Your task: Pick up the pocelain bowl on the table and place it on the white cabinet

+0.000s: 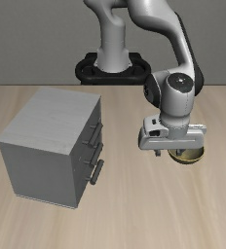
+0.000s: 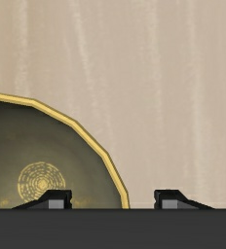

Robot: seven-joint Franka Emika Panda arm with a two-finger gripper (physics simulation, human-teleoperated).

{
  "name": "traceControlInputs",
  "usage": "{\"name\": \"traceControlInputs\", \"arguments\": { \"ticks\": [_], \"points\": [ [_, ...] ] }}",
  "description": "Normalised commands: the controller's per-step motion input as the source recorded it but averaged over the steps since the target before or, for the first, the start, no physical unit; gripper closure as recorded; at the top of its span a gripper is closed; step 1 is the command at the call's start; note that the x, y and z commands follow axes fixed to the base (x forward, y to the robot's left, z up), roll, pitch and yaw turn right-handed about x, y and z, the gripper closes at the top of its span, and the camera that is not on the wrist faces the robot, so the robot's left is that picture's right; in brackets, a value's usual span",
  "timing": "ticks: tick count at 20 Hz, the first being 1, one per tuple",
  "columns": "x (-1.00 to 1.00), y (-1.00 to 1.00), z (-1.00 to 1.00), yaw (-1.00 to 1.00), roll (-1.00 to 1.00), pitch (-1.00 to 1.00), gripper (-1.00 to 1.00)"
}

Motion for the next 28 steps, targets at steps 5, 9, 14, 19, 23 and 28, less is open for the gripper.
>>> {"name": "traceControlInputs", "arguments": {
  "ticks": [5, 9, 14, 19, 23, 28],
  "points": [
    [0.00, 0.00, 0.20, 0.00, 0.00, 0.00, 1.00],
    [0.00, 0.00, 1.00, 0.00, 0.00, 0.00, 1.00],
    [0.00, 0.00, 1.00, 0.00, 0.00, 0.00, 1.00],
    [0.00, 0.00, 1.00, 0.00, 0.00, 0.00, 1.00],
    [0.00, 0.00, 1.00, 0.00, 0.00, 0.00, 1.00],
    [0.00, 0.00, 1.00, 0.00, 0.00, 0.00, 1.00]
  ]
}}
